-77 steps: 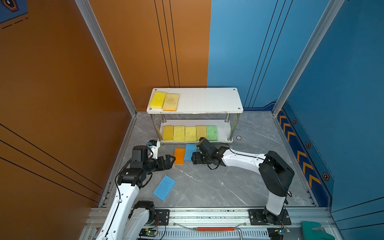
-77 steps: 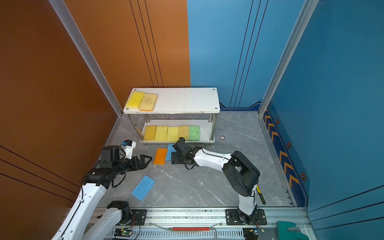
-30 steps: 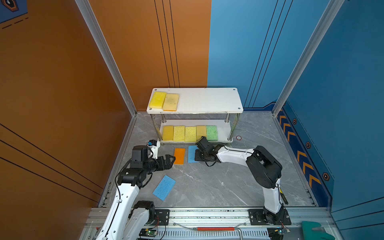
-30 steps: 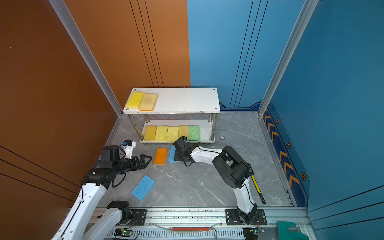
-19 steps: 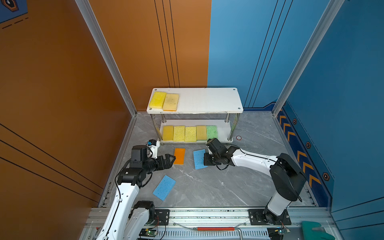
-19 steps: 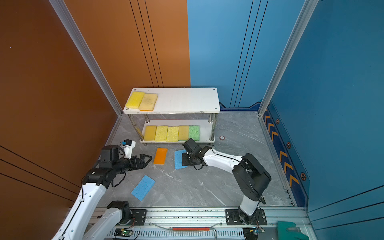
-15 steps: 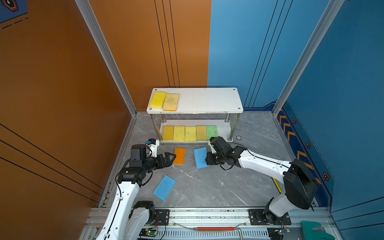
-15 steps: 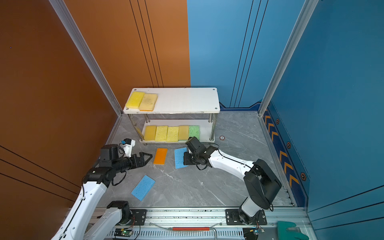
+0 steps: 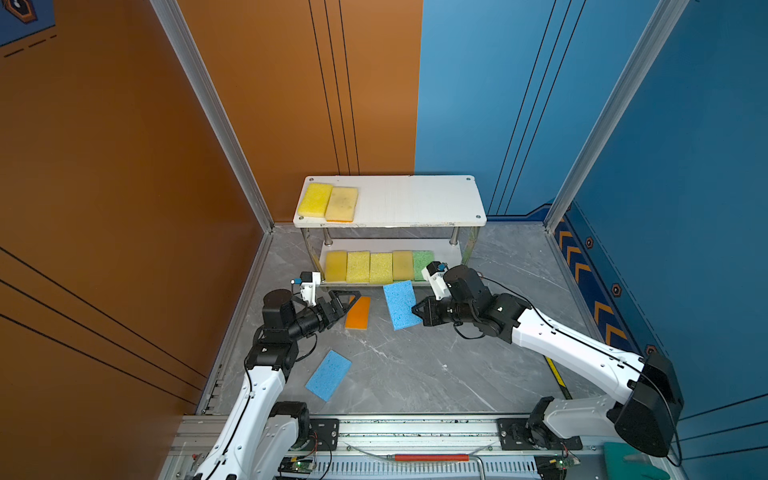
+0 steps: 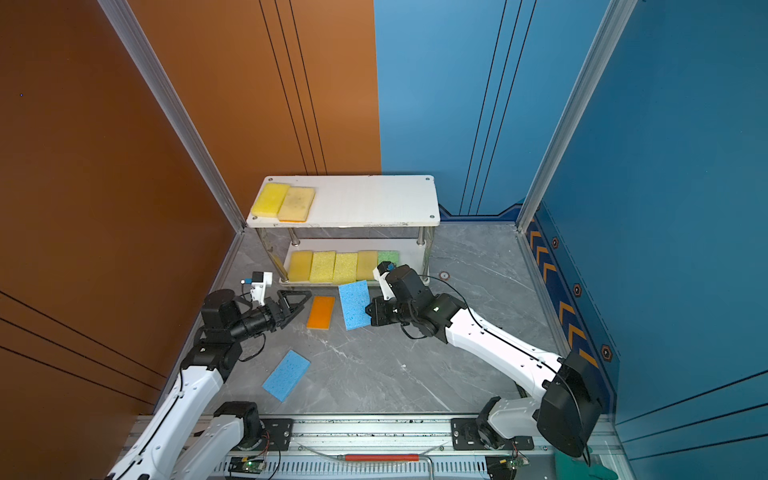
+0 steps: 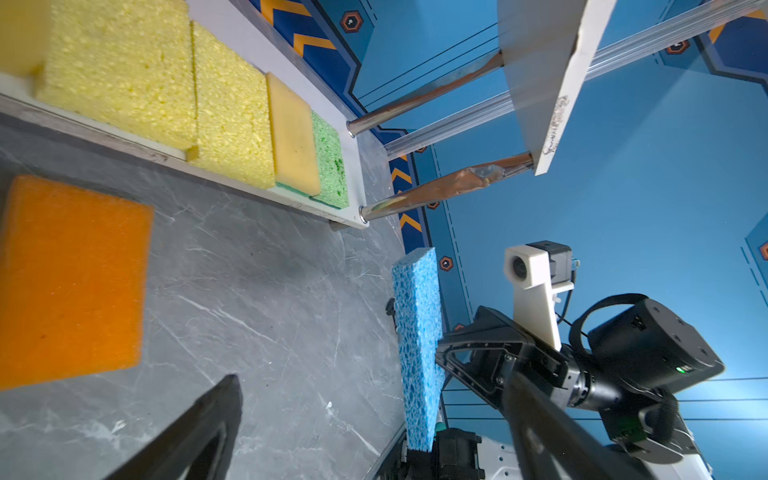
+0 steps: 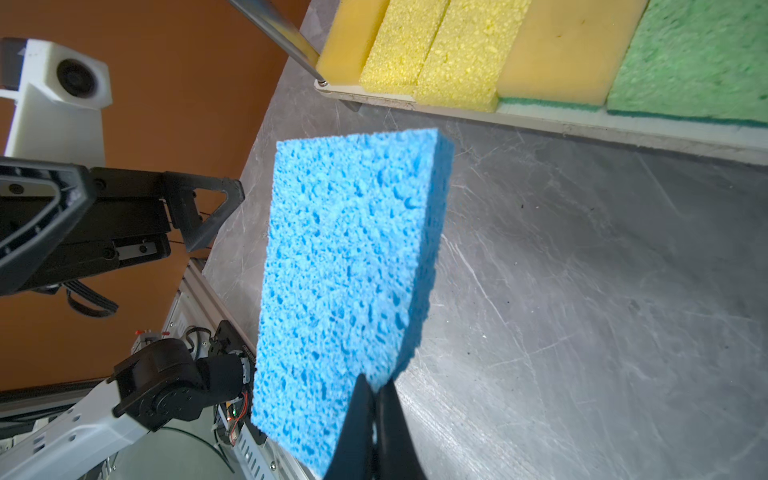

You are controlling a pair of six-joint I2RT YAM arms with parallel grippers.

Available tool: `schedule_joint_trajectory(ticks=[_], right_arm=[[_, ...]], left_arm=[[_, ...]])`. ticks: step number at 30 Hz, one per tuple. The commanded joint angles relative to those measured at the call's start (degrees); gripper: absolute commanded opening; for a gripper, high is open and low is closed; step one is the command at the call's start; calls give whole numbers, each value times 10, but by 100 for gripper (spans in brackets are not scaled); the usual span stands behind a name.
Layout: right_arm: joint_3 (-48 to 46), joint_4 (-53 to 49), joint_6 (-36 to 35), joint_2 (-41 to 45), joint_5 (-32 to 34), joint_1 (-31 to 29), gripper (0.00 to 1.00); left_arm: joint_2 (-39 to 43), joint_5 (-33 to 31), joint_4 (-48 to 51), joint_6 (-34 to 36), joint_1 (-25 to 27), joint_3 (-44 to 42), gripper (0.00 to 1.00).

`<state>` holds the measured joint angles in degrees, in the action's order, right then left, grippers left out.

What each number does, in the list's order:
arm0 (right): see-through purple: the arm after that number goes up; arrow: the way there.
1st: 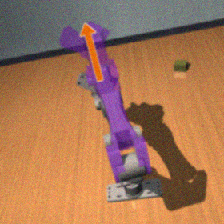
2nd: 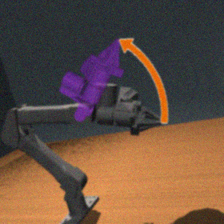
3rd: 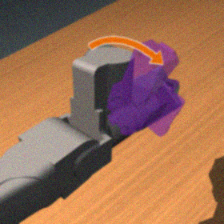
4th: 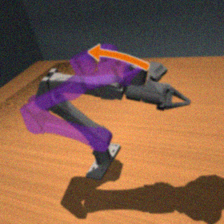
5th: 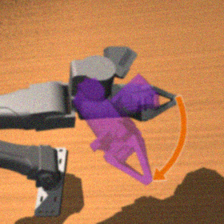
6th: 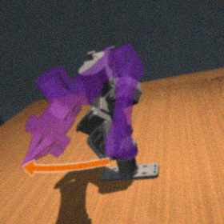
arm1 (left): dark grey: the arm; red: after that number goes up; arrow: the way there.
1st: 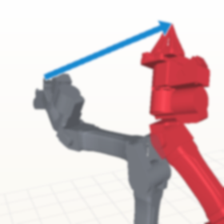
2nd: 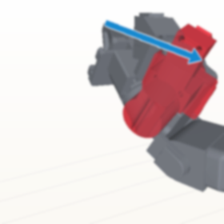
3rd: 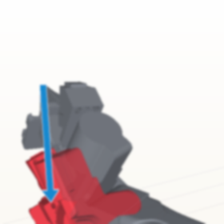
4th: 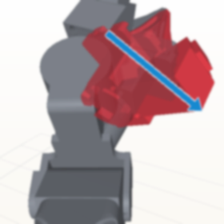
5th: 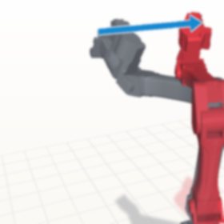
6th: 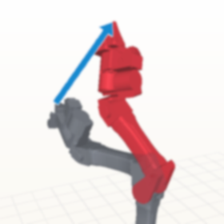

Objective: Place and organize the cleaning sponges onto the shelf

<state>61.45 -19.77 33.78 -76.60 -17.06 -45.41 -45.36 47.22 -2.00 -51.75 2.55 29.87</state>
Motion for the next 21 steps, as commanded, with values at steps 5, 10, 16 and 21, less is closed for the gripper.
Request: schedule_joint_trajectory(ticks=[5,10,16,21], right_arm=[[40,27,-23,-12,-64,-19,0],[54,30,-28,-26,-68,-37,0],[61,31,-30,-39,-68,-47,0],[65,34,-31,-41,-66,-50,0]], left_arm=[[3,-9,-62,-40,77,4,98],[-4,-22,-101,-60,104,-9,99],[-2,-28,-116,-65,114,-15,80],[-2,-27,-116,-65,116,-18,62]])
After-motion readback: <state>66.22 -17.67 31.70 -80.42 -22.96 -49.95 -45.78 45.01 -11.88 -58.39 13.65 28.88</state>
